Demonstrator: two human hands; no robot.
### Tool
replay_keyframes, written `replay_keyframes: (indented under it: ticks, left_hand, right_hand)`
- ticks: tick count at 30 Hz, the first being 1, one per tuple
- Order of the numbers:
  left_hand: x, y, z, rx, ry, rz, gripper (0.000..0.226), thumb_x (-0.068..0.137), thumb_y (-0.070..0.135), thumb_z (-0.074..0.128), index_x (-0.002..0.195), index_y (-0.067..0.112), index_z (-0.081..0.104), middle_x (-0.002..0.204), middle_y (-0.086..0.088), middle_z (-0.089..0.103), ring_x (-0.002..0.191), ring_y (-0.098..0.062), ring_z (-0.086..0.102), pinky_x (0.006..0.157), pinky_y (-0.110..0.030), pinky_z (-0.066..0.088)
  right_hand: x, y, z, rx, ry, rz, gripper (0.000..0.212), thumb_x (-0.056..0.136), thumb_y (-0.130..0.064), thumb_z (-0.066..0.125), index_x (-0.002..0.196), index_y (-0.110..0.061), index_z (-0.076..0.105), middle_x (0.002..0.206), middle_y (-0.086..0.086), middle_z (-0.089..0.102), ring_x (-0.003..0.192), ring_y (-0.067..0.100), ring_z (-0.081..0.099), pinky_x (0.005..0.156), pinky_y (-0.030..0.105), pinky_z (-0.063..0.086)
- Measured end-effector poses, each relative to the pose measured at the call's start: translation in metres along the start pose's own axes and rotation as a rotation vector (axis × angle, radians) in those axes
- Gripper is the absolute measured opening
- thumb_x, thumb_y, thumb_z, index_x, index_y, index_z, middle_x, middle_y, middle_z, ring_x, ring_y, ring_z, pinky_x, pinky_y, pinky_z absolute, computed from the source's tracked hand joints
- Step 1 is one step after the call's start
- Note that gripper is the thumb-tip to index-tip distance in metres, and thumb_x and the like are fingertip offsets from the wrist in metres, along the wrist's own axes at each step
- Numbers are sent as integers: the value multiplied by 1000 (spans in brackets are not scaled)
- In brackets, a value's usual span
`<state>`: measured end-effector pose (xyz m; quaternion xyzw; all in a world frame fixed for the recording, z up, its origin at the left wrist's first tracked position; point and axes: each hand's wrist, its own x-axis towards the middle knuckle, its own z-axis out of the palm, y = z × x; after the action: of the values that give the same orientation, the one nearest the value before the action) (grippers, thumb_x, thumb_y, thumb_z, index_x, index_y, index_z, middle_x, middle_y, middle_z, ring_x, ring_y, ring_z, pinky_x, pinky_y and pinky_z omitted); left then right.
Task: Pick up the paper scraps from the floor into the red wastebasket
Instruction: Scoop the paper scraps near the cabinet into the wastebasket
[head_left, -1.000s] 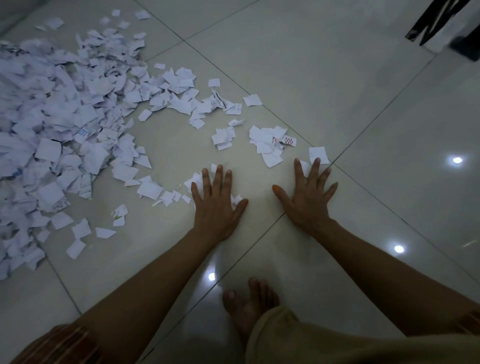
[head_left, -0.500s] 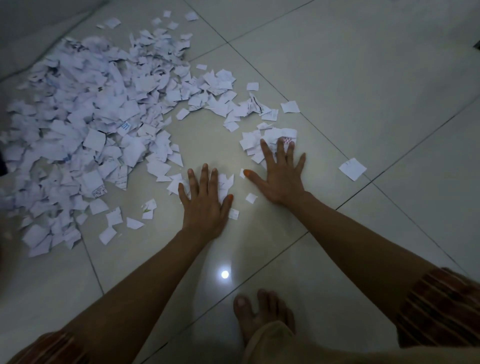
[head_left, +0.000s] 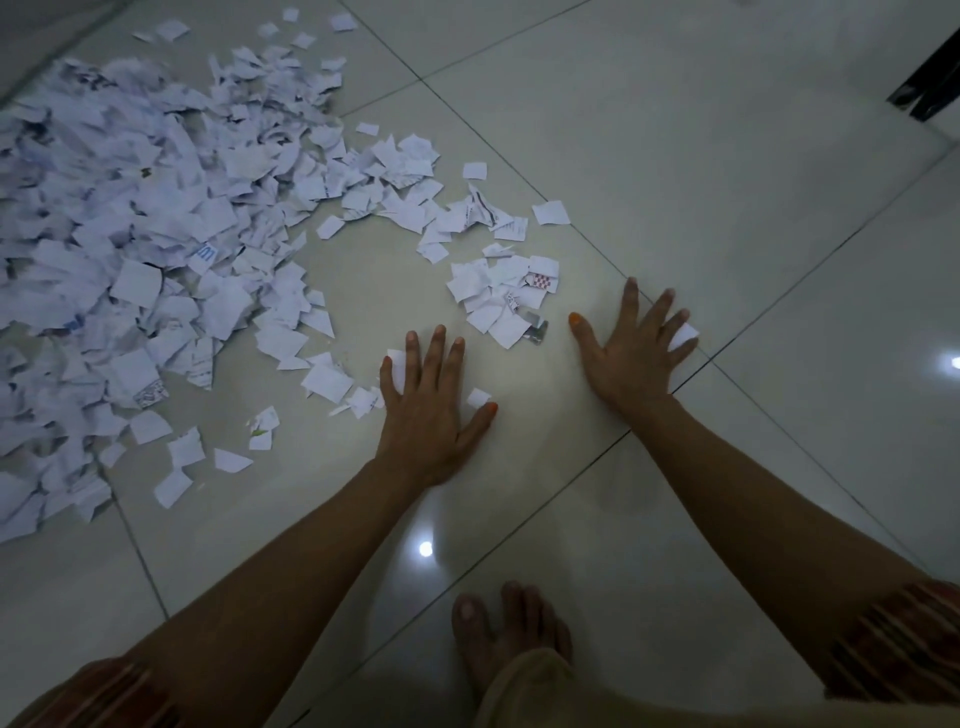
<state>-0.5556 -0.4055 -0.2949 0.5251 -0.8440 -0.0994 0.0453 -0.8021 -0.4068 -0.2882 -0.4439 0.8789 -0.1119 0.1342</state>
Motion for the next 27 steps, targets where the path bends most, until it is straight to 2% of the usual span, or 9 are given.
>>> replay_keyframes:
  ticks: [7,14,17,20,24,27]
  left_hand:
    - [-6,-31,-8,47,-34,-62,95,83,80,21,154,18,12,163,-6,2,149,-29,-7,115,-55,-4]
    - [-20,-67,-18,56,7,-212,86,89,72,18,154,17,15,162,-8,5,149,-30,-3,115,-52,-3]
    - [-26,-84,-22,43,14,-298,89,86,75,18,154,19,11,163,-6,1,149,-29,-6,115,-51,-4]
    - [-27,-93,-24,34,17,-342,94,83,78,18,154,18,8,163,-6,-2,149,-28,-8,115,-51,-6]
    - [-22,-92,-17,38,15,-319,89,87,74,24,154,18,8,163,-6,-2,149,-29,-9,114,-48,-10]
    - [-18,-87,-13,17,36,-296,84,88,67,25,153,16,14,162,-9,3,149,-31,-5,115,-52,-4]
  right_hand:
    - [3,-59,21,35,-94,-317,99,76,-85,27,153,-34,-5,161,15,-10,147,38,-7,114,59,-6]
    - [-5,-134,47,-8,-116,-475,107,62,-96,33,150,-47,0,162,10,-5,147,37,-5,113,61,-3]
    - [-8,-148,57,-56,-85,-565,94,65,-92,39,147,-48,24,159,10,15,144,38,10,112,60,4]
    - [-13,-155,62,-7,17,-635,64,78,-77,49,130,-40,53,143,7,39,128,36,31,104,49,21]
    - [-12,-158,62,98,17,-669,38,88,-54,58,117,-31,63,125,4,49,112,32,39,91,40,31]
    - [-7,-152,58,152,-18,-728,42,84,-55,61,118,-32,64,122,3,53,108,31,42,88,40,35]
